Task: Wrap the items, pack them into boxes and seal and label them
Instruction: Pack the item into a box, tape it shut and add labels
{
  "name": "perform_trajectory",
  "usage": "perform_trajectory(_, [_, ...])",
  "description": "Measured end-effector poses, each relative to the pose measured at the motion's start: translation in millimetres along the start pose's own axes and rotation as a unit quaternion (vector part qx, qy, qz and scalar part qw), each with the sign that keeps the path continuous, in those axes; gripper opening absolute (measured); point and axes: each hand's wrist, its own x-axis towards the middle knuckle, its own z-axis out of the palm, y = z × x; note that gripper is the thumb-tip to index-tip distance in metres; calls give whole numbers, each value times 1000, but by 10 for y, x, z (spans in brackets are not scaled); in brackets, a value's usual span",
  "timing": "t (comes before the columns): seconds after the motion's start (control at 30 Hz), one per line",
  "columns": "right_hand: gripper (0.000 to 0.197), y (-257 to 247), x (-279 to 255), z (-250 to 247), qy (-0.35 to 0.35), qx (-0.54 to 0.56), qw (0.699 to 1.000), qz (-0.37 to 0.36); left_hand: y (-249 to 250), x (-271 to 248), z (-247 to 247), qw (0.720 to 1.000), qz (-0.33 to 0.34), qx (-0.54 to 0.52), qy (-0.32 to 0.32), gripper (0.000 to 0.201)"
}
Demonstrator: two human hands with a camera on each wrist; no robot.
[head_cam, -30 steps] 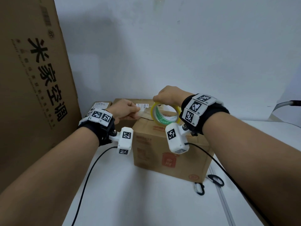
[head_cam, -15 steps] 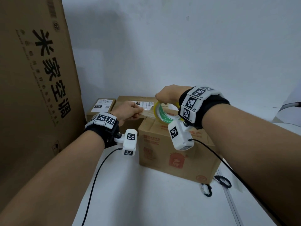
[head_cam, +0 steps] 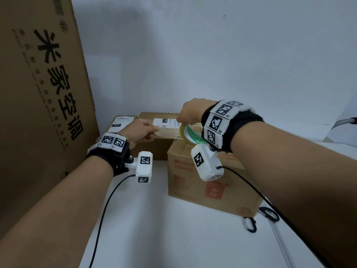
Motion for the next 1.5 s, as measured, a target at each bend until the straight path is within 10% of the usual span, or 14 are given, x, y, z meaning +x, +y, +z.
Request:
perform_trajectory(0.37, [25, 80, 153, 70, 18, 57, 998, 20, -282, 49, 210, 993, -54, -104, -6, 18])
perform_trajectory(1.0, [29, 185, 254, 170, 45, 91, 994, 36, -475, -20, 696, 978, -104, 95, -155, 38])
perform_trajectory(1.17, [27, 186, 250, 158, 43, 86, 995, 28, -446, -120, 649, 951, -107, 206, -206, 14])
perform_trajectory(1.3, [25, 190, 223, 138, 39, 84, 996, 20, -173, -166, 454, 995, -64, 24, -77, 19])
perform_trajectory(1.5, [30, 183, 249, 136, 39, 58, 998, 1, -68, -385, 673, 988, -78, -36, -130, 52])
